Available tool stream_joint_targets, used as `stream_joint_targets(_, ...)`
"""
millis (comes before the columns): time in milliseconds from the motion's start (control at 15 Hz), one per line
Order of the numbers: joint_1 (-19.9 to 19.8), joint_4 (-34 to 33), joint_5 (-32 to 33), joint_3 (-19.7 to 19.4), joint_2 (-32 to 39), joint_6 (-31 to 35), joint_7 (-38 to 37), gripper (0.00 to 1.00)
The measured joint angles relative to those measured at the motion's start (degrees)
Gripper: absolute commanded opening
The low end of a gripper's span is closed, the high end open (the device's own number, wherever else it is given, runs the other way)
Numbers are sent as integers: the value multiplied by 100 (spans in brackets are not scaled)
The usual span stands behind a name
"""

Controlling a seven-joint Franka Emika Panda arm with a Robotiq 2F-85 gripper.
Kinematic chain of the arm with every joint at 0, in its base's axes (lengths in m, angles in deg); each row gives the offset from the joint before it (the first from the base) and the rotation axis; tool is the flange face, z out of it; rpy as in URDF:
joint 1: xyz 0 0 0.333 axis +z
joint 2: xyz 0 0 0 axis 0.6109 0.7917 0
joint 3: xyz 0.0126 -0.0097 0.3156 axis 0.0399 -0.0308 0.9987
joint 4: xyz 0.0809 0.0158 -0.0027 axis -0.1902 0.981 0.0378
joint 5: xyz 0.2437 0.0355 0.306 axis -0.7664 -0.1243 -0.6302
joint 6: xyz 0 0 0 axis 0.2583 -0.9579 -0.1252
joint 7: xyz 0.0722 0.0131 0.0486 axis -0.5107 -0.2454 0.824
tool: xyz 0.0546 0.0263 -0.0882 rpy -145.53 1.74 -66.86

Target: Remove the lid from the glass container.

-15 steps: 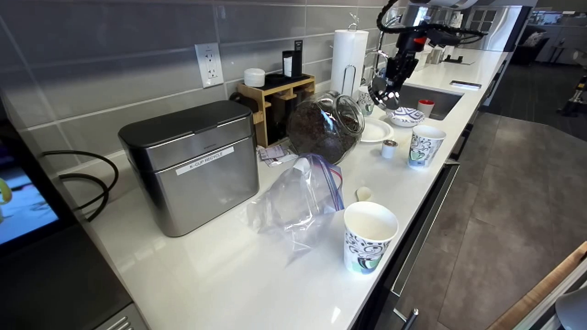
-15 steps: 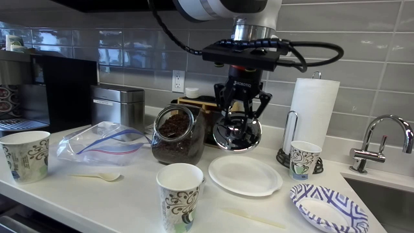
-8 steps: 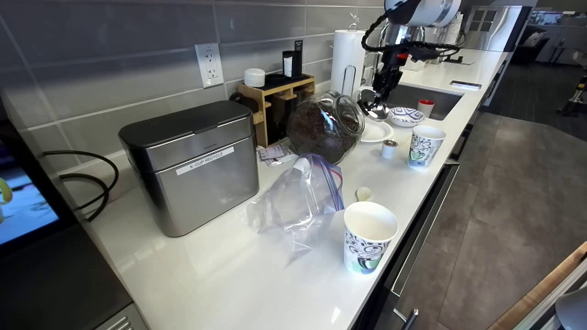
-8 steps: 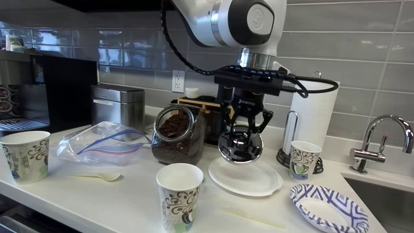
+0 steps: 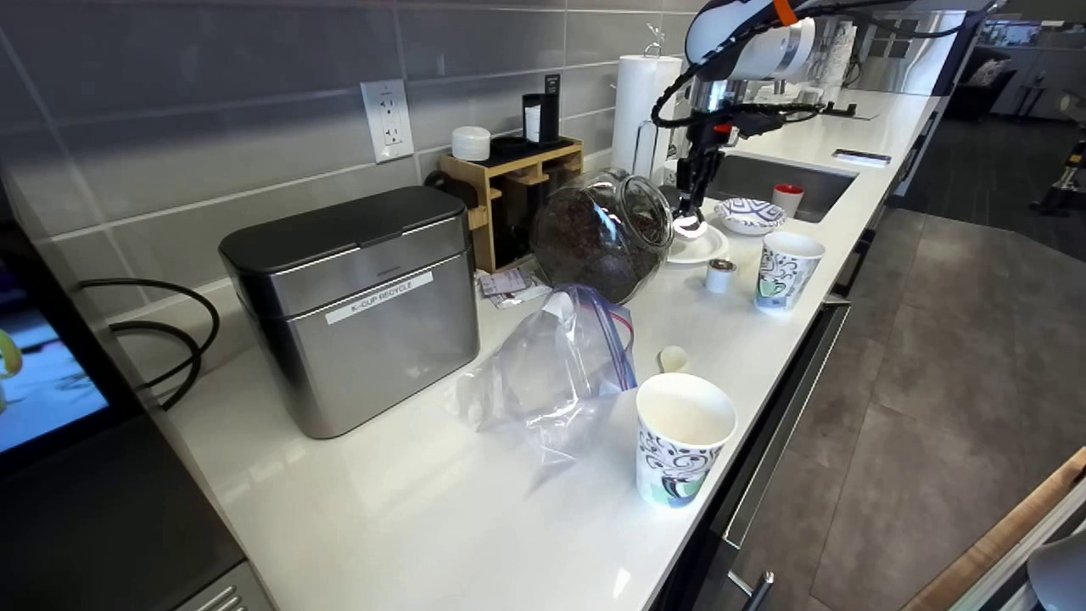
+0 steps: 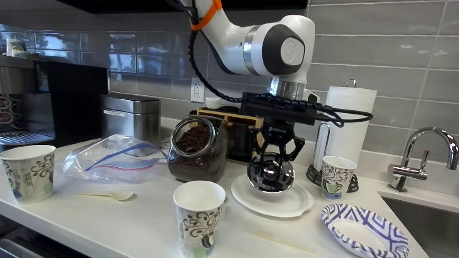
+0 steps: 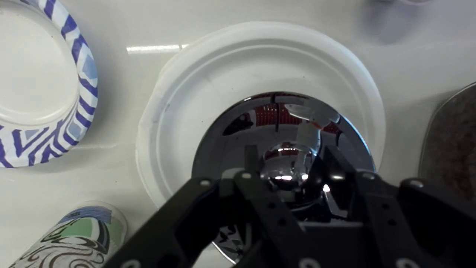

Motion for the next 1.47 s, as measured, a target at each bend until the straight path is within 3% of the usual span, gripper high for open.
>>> stream_joint_targets(267, -20, -305, 107, 66, 307, -168, 1, 21)
stream_joint_targets(333, -23, -381, 132, 77, 370, -245, 1, 25)
stream_joint_targets(400, -27, -452, 154, 84, 424, -306, 1, 70)
stream_joint_targets(533, -40, -569, 181, 93, 514, -350, 1, 79)
stream_joint_targets(733, -59, -703, 198, 96, 586, -363, 1, 99)
stream_joint_targets(1467, -120, -716, 199, 105, 350, -363, -198, 100)
